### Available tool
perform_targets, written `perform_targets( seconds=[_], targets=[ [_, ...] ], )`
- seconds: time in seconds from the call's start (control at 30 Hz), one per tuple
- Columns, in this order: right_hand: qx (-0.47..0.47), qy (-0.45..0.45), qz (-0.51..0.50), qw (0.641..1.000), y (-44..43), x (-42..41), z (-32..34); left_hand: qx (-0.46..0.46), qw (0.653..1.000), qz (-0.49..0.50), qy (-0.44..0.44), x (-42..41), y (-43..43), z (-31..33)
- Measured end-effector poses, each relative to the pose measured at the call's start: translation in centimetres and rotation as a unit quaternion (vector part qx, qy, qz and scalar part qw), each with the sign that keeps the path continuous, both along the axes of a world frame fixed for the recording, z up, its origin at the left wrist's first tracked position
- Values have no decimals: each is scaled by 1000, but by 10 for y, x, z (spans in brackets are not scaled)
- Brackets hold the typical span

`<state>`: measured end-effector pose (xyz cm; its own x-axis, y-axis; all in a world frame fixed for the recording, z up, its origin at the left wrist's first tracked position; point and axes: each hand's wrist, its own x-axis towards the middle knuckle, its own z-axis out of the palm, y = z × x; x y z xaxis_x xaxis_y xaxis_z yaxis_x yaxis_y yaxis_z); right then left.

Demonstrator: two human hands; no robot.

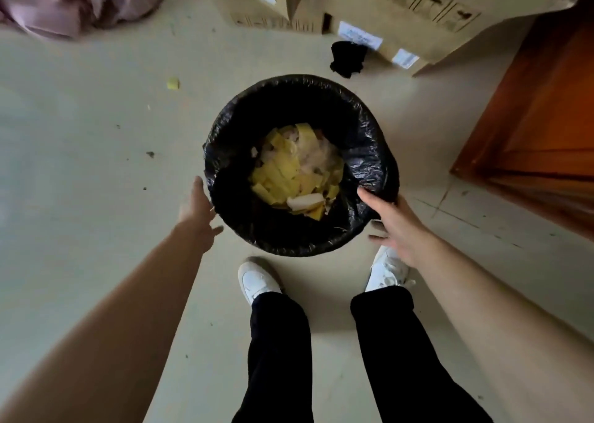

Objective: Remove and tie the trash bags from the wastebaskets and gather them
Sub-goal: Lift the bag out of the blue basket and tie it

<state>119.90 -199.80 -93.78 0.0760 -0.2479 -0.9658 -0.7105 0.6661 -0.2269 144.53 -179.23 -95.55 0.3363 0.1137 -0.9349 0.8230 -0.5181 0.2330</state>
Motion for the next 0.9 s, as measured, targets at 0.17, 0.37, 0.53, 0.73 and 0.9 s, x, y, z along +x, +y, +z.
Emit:
perform_targets(
  seconds=[0.17, 0.37, 0.53, 0.73, 0.9],
  targets=[
    [-67, -44, 75, 994, -3, 8, -8, -185, 981, 52, 20, 10, -19, -5],
    [-200, 13, 242, 949, 1, 16, -5, 84, 950, -26, -299, 3, -15, 24],
    [-267, 104, 260, 922, 22, 32, 1, 71, 915, -181, -354, -45, -39, 79],
    [-325, 108, 295, 892, 23, 31, 13, 76, 975, 82, -191, -53, -12, 79],
    [-338, 89, 315, 883, 36, 33, 17, 21, 952, 13, -305, -75, -25, 97]
  ],
)
